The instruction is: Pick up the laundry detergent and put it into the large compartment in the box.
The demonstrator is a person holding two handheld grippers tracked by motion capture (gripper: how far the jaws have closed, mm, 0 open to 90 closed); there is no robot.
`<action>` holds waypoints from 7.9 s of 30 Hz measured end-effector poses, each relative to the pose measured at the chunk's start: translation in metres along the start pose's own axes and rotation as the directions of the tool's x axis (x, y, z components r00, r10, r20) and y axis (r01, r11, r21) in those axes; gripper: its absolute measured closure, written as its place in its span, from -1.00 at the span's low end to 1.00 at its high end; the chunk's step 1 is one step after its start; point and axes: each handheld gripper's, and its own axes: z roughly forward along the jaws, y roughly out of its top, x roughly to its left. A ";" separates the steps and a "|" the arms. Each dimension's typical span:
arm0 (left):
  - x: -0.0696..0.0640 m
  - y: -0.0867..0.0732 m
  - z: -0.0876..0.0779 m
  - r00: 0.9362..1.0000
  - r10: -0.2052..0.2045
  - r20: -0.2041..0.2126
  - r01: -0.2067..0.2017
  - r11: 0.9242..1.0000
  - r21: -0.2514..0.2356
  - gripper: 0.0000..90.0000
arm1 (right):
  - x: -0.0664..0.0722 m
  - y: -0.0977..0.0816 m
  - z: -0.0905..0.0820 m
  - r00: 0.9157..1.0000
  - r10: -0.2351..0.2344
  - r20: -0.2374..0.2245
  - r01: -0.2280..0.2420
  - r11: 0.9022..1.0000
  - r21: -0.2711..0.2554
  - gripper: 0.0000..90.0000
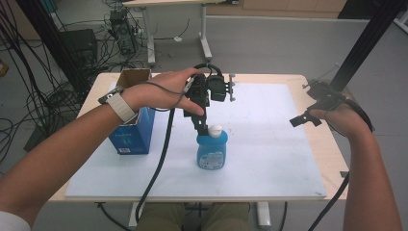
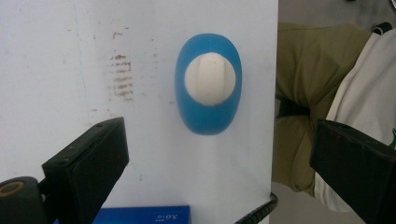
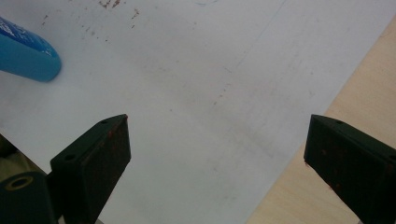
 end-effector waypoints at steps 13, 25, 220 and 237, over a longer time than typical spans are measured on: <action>0.002 0.008 0.011 1.000 -0.004 -0.004 0.004 1.000 -0.012 -0.87 | -0.001 -0.001 0.002 1.000 -0.002 -0.009 0.002 1.000 -0.002 -0.84; 0.003 0.013 0.025 1.000 -0.015 0.000 0.015 1.000 -0.005 -0.87 | -0.003 -0.003 0.002 1.000 0.003 -0.012 -0.003 1.000 -0.001 -0.84; 0.002 0.018 0.062 1.000 -0.007 -0.004 0.007 1.000 -0.010 -0.83 | -0.005 -0.011 0.008 1.000 0.022 -0.014 -0.022 1.000 0.009 -0.84; 0.001 0.017 0.065 1.000 -0.011 -0.004 0.011 1.000 -0.015 -0.83 | -0.005 -0.012 0.008 1.000 0.021 -0.012 -0.021 1.000 0.010 -0.83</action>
